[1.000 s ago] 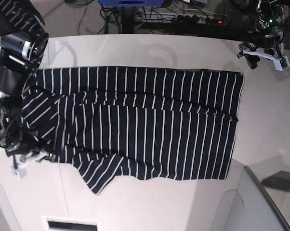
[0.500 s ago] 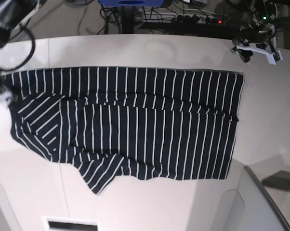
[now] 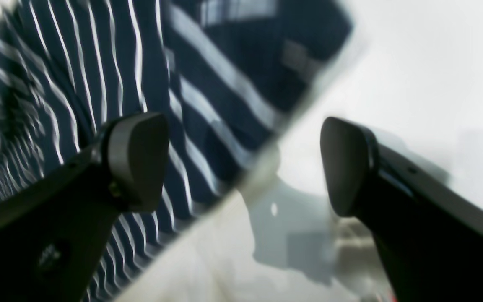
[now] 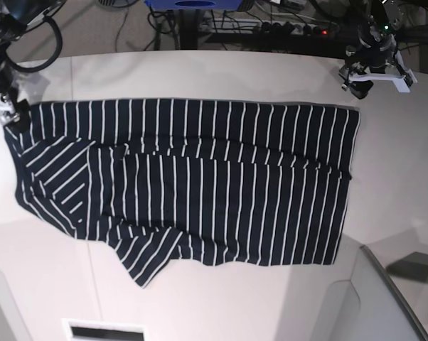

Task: Layout the t-shirt on the table in an organized manner, then fold the t-shirt properly
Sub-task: 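Press the folded fabric flat with the right gripper near the sleeve, then grasp the shirt's collar-side corners with both grippers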

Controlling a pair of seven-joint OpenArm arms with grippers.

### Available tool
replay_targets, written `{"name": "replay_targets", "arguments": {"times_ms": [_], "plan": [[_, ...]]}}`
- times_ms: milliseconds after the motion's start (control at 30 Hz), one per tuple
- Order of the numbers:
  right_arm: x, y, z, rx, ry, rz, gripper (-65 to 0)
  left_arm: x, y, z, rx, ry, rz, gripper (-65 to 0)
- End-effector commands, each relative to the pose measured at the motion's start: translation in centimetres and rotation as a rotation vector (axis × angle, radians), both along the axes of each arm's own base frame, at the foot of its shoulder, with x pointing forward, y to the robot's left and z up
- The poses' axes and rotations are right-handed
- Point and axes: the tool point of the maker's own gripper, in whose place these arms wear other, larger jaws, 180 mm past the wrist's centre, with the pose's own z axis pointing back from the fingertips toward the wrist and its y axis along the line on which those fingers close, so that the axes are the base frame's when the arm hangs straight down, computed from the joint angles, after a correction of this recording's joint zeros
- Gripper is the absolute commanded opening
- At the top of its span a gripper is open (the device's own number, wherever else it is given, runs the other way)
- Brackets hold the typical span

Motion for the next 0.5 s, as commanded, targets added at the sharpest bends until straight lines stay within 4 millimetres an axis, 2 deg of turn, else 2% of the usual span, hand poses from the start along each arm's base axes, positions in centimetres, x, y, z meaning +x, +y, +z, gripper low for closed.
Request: {"name": "replay_targets", "arguments": {"times_ms": [0, 100, 200, 267, 333, 367, 467], "plan": [[-0.1, -0.3, -0.4, 0.008, 0.02, -0.003, -13.8, -0.4, 0.7, 0.2, -0.008, -0.015, 0.021, -25.3], [0.1, -0.6, -1.2, 0.038, 0.032, -0.006, -22.2, -0.9, 1.0, -0.9, -0.093, -0.03, 0.068, -25.3], [-0.1, -0.5, -1.8, 0.056, 0.046, -0.004, -34.8, -1.9, 1.0, -2.2, -0.138, -0.013, 0.101, -25.3], [-0.2, -0.4, -1.9, 0.059, 0.049, -0.003, -45.3, -2.0, 0.9, -2.4, -0.142, -0.009, 0.105, -25.3], [-0.3, -0.2, -2.0, 0.063, 0.053, 0.001, -60.0, -2.0, 0.7, -2.4, -0.147, -0.011, 0.108, -25.3], [-0.3, -0.2, -2.0, 0.064, 0.055, 0.002, -65.0, -1.8, 0.7, -2.4, -0.15, -0.015, 0.109, -25.3], [-0.4, -0.2, -2.0, 0.063, 0.058, 0.003, -64.2, -1.6, 0.7, -2.3, -0.148, -0.022, 0.11, -25.3]]}}
